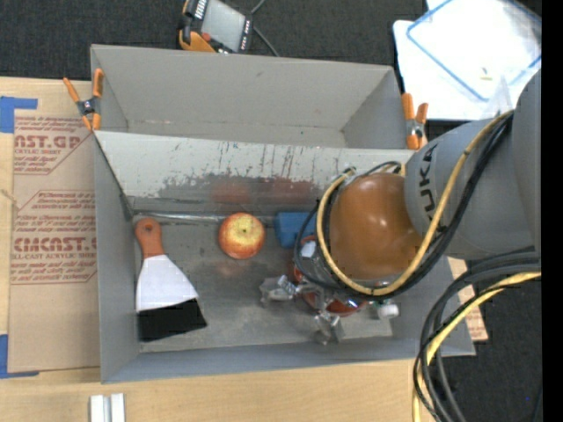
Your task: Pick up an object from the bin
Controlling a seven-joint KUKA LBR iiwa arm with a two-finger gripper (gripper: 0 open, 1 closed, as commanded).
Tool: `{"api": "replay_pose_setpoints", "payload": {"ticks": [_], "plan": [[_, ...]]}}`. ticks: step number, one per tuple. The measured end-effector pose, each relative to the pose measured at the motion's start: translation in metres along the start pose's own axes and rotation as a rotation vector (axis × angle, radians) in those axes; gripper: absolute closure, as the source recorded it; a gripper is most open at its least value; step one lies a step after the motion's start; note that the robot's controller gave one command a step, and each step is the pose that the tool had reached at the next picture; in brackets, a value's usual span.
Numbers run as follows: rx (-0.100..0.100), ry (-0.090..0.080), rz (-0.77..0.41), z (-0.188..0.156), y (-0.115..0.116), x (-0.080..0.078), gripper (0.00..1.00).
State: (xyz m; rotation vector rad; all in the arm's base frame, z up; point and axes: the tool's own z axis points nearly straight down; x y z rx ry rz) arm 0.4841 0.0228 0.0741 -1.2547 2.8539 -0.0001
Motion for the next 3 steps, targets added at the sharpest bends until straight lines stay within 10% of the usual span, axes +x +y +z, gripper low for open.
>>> {"api": "replay_pose_setpoints", "payload": {"ticks": [1,3], "plan": [[-0.020,0.010,-0.794,0.0050,0.0507,-0.0709,1.00],[-0.021,0.009,-0.803,0.0010,0.0521,-0.0719,1.00]]}}
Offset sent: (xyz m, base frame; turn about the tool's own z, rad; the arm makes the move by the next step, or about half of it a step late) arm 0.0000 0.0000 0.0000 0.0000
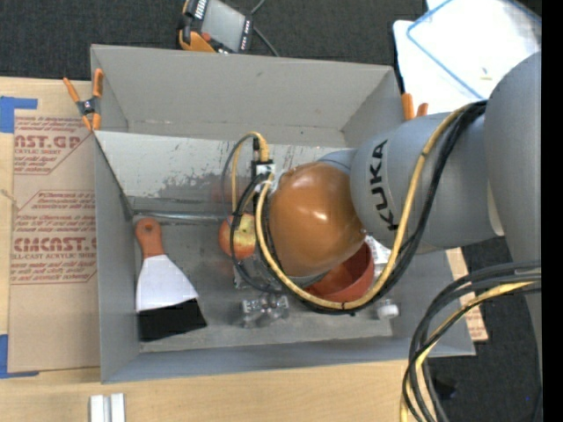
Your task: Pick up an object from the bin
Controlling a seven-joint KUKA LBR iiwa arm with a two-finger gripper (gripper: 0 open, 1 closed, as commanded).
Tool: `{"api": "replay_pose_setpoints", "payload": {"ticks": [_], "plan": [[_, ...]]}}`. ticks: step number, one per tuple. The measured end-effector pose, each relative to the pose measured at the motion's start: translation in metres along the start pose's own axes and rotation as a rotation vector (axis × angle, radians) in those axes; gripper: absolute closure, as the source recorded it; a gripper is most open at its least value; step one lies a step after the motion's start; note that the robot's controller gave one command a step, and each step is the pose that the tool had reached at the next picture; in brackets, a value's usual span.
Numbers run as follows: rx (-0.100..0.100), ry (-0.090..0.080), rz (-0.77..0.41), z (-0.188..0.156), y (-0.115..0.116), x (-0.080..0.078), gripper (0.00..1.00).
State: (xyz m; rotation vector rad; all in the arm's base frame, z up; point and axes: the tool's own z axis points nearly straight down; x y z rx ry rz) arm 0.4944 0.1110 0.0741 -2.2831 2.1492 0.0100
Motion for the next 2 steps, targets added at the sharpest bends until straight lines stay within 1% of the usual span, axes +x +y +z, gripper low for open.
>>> {"api": "replay_pose_setpoints", "payload": {"ticks": [1,2], "plan": [[-0.011,0.000,-0.001,-0.029,0.003,-0.001,1.00],[-0.007,-0.002,0.000,-0.062,0.002,-0.002,1.00]]}}
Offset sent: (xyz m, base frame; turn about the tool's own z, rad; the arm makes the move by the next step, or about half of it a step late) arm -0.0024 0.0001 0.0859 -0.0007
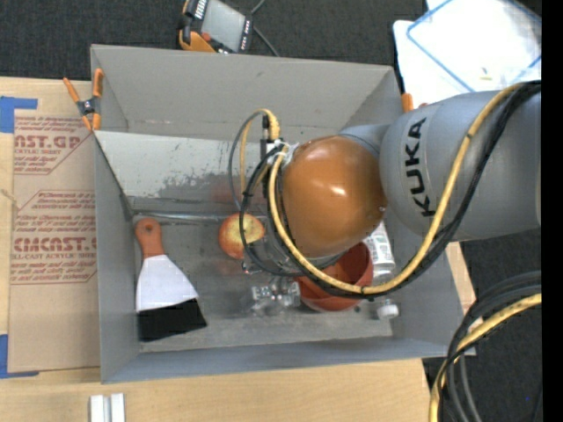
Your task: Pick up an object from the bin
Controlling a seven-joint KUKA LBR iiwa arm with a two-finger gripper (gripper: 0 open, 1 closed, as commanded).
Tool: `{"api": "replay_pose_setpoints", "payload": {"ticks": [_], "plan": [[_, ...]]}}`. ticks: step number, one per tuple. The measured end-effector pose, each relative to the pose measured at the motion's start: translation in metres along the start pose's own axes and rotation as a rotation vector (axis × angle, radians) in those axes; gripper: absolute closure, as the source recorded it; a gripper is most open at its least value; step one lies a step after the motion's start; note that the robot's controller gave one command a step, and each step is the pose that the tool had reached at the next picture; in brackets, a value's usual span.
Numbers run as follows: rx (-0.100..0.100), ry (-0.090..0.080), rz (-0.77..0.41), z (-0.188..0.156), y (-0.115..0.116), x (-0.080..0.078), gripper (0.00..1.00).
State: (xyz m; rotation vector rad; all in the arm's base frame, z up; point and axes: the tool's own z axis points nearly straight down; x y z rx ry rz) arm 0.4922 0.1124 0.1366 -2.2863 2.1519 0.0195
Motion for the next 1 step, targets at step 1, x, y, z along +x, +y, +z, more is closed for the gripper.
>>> {"api": "replay_pose_setpoints", "payload": {"ticks": [1], "plan": [[0.003,-0.001,0.001,-0.0258,-0.0004,-0.0004,1.00]]}}
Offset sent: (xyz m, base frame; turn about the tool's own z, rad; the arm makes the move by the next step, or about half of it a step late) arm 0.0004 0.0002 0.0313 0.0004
